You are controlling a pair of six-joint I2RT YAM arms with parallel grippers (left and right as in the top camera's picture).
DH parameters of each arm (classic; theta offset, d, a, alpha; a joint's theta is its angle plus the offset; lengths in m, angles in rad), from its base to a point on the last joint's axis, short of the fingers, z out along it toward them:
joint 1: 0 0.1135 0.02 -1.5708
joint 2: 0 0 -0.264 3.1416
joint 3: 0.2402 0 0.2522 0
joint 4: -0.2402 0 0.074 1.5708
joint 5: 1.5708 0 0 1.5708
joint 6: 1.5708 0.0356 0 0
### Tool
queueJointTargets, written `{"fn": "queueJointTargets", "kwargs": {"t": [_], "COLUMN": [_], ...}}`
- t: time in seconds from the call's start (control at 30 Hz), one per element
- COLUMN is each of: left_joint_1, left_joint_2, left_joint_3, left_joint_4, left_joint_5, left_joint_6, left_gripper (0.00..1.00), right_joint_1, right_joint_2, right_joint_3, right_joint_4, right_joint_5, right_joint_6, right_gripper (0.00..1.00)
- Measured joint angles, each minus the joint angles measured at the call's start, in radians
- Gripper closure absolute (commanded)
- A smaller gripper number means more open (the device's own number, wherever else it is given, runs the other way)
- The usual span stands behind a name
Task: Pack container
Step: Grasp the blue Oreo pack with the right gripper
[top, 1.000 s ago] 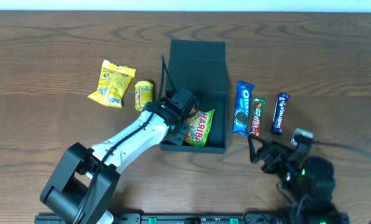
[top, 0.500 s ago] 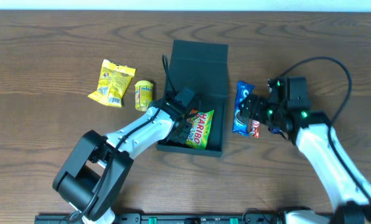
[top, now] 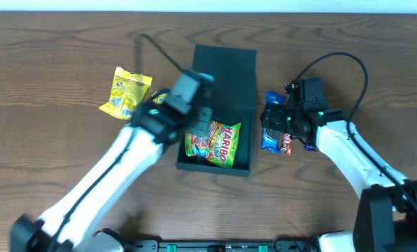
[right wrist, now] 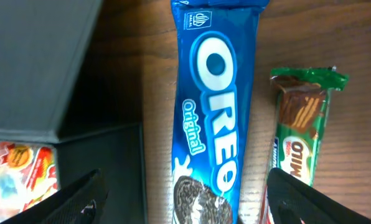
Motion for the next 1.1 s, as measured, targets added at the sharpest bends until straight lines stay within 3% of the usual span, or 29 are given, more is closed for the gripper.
{"fn": "queueJointTargets", "kwargs": {"t": [0.17,0.37,0.7,0.83,0.93,1.1], "left_joint_1": [0.135,0.230,0.248,0.248,0.248,0.245], "left_joint_2": [-0.054,-0.052,-0.049,-0.049,-0.049,-0.049], "left_joint_3": [-0.001,-0.111,-0.433,-0.477,-0.510,-0.515], "left_joint_4": [-0.075,-0.023,0.155,0.189,0.224,0.228], "left_joint_5": [-0.022,0.078,0.201,0.227,0.264,0.282], "left_joint_6": [0.007,0.038,-0.008,-0.031,-0.050,-0.073], "left_gripper": [0.94,0.94,0.89,0.89,0.88,0.88], "right_joint_1": [0.004,0.009,0.009,0.009,0.009,0.009], "right_joint_2": [0.069,0.146,0.163,0.163,0.167,0.176], "right_joint_3": [0.001,0.002,0.005,0.020,0.095,0.307], "right_joint_4": [0.013,0.039,0.055,0.029,-0.082,-0.322], "right_joint_5": [0.016,0.019,0.030,0.031,0.035,0.041], "right_joint_6": [0.001,0.001,0.005,0.000,-0.025,-0.077], "right_gripper": [0.21,0.23,0.59,0.65,0.67,0.90]}}
